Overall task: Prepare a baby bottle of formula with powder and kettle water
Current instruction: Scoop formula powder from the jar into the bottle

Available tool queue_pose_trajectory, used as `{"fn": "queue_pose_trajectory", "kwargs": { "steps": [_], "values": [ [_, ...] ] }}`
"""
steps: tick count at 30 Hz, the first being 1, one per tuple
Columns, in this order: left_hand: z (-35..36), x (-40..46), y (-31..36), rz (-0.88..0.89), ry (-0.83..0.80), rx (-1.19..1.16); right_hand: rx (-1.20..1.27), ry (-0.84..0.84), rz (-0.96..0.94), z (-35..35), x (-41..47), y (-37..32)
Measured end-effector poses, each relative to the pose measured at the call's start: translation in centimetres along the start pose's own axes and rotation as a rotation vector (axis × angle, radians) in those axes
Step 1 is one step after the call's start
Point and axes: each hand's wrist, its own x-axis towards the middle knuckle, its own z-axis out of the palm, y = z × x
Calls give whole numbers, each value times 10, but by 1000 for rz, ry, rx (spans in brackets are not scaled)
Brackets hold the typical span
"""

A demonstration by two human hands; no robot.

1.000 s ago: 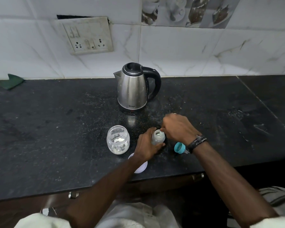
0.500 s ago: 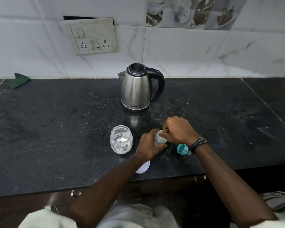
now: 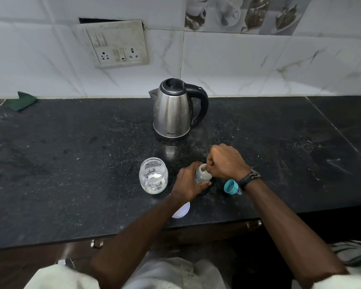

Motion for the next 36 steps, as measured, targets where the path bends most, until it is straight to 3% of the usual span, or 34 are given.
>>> {"fn": "queue_pose_trajectory", "kwargs": {
  "steps": [36],
  "values": [
    [1,3,-5,-27,-27,47,-25,1,-24,-12,1,-5]
  ]
}}
